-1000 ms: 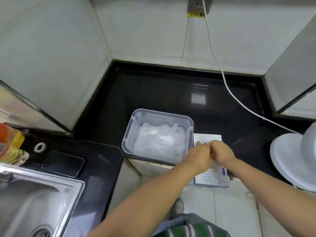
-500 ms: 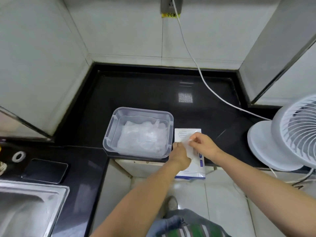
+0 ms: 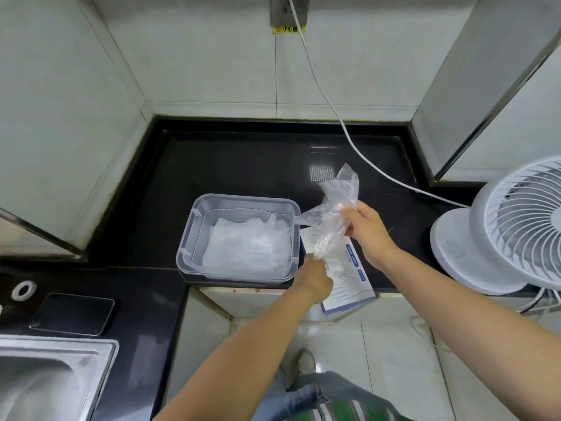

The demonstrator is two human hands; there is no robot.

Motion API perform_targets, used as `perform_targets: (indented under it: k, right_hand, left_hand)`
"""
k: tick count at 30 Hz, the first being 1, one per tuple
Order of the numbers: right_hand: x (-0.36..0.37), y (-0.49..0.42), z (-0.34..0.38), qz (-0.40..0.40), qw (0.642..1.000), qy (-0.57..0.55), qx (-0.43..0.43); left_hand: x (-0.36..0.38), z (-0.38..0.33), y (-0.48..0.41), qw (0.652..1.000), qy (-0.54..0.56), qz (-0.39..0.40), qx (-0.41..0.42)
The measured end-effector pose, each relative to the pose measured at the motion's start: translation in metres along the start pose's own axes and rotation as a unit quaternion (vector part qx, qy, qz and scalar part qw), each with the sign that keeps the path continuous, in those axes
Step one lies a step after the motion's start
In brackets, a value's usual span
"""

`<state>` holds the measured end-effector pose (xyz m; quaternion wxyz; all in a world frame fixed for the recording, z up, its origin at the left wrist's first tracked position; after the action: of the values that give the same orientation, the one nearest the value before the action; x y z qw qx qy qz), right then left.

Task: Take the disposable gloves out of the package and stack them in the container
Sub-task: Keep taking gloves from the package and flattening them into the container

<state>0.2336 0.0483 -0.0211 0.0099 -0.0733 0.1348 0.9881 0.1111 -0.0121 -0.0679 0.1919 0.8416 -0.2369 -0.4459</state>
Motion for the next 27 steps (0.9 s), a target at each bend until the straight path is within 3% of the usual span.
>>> perform_targets:
  k: [5,7,10,12,14,17,19,21,23,27]
  right_hand:
    - [0.007,0.004,0.007,0.028,0.998,-0.047,0.016]
    - [0.01,0.003,0.011,0.024,0.996,-0.081,0.034]
    - [0.017,0.002,0.02,0.05,0.989,-0.13,0.057]
    - [0.029,0.003,0.024,0.1,0.98,-0.151,0.08]
    - [0.042,0.002,0.024,0.144,0.971,-0.155,0.11]
    - [0.064,0.002,0.023,0.214,0.957,-0.134,0.143]
    - [0.074,-0.001,0.024,0.224,0.957,-0.103,0.152]
    - [0.081,-0.007,0.028,0.212,0.964,-0.088,0.136]
    - [0.087,-0.013,0.037,0.207,0.971,-0.066,0.1]
    - [0.1,-0.02,0.043,0.241,0.968,0.016,0.068]
  left_hand:
    - [-0.048,-0.01,0.004,0.968,0.19,-0.165,0.017]
    - [-0.07,-0.003,0.006,0.928,0.298,-0.222,0.014]
    - [-0.101,0.019,0.011,0.838,0.462,-0.289,-0.018]
    - [-0.12,0.031,0.01,0.821,0.501,-0.273,-0.033]
    - [-0.13,0.039,0.004,0.815,0.549,-0.179,-0.043]
    - [-0.129,0.04,0.004,0.856,0.514,-0.045,-0.025]
    - [-0.132,0.043,0.006,0.872,0.483,-0.071,-0.028]
    - [-0.141,0.056,0.008,0.873,0.453,-0.172,-0.057]
    - [-0.15,0.07,0.006,0.874,0.425,-0.234,-0.025]
    - [-0.157,0.085,0.006,0.91,0.343,-0.233,-0.025]
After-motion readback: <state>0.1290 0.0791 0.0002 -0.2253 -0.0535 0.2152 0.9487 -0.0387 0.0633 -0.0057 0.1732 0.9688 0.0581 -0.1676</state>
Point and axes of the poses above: each hand's wrist, its own y-axis away from the middle knuckle, its own x-axis out of the palm, z = x × y, the point moved 5 cm from there along -y, towards the middle knuckle, and after that the axes turned 1 degree about -y, right-handed, at the moved point
